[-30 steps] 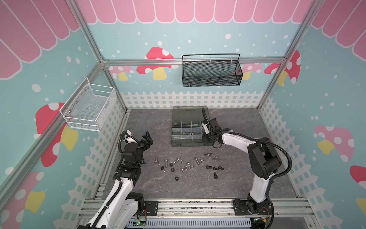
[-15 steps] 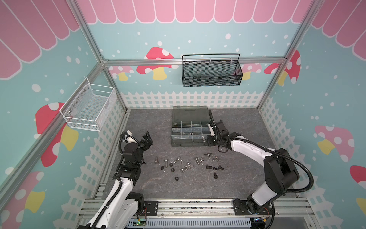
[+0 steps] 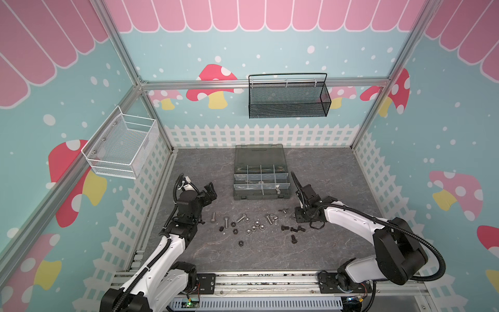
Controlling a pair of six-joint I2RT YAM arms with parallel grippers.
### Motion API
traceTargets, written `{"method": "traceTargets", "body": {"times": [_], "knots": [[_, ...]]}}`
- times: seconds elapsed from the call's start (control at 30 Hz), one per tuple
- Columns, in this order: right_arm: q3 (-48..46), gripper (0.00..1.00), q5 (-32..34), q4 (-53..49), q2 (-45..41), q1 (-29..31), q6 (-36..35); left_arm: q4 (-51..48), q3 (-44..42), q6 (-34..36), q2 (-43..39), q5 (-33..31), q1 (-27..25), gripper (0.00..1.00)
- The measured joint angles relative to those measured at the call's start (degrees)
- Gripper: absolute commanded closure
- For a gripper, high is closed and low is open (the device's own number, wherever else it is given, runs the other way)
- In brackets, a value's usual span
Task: Sort the screws and nuts into containers
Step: 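Open the right gripper to drop the wing nut and withdraw, then lower the right gripper and grasp another silver wing nut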
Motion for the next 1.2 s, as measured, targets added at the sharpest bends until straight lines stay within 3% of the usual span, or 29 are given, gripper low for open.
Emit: {"method": "traceTargets", "body": {"times": [0.47,0.67,0.87,1.2], "knots": [[-2.2,0.33,-1.4,0.9,2.0,0.1,0.7,0.7,0.7,-1.5,1.3,0.0,-0.9,0.0],[-0.1,0.29,-0.4,2.4,5.6,0.1,0.4,1.3,0.7,-1.7,1.5,0.0,-0.9,0.0],[1.9,0.3,2.0,3.1,8.0,0.1,0.7,1.6,0.7,-2.1,1.6,0.0,-0.9,0.0],[4.6,0.44,2.2,4.4,10.9,0.1,1.0,1.7,0.7,-2.3,1.7,0.0,-0.9,0.0]]}}
